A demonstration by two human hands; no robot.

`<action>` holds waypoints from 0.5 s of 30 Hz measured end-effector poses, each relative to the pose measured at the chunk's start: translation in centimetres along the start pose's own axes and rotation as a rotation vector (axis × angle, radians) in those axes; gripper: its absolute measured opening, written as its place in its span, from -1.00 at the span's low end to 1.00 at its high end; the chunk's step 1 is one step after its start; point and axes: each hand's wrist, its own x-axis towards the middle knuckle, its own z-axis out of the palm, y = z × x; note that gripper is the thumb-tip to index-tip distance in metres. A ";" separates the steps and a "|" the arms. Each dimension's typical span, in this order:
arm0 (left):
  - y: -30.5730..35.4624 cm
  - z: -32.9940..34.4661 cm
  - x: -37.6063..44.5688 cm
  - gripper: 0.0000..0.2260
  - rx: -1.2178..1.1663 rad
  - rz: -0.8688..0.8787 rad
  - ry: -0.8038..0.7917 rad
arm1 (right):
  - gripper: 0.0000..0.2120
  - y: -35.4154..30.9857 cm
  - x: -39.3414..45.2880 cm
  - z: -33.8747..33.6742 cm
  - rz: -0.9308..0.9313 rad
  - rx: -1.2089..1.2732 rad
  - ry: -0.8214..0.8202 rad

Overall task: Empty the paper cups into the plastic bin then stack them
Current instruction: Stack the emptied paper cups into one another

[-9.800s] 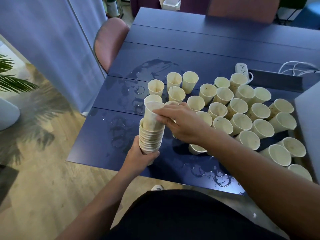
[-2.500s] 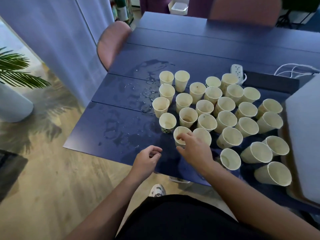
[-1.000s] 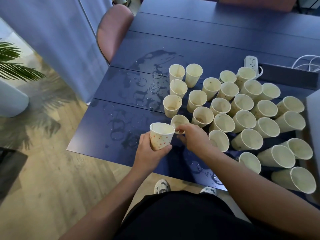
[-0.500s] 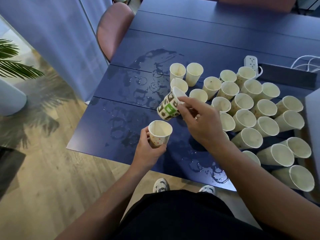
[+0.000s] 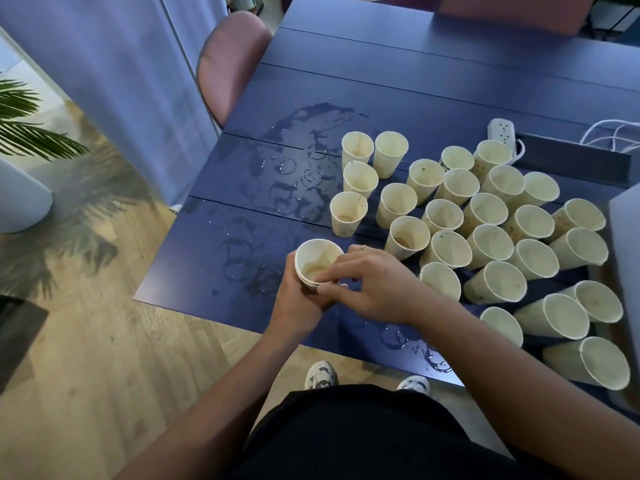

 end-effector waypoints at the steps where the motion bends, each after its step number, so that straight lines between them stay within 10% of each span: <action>1: 0.0 -0.2 0.0 -0.40 0.000 -0.011 0.007 | -0.77 -0.1 0.4 -0.4 0.005 0.015 0.016; 7: 0.2 -1.2 -0.2 -0.48 0.101 -0.002 0.061 | -0.74 1.9 5.0 -2.2 0.238 0.007 0.373; 15: 0.3 -1.1 -1.3 -0.47 0.112 -0.083 -0.036 | -0.75 6.9 6.9 0.2 0.585 -0.319 -0.040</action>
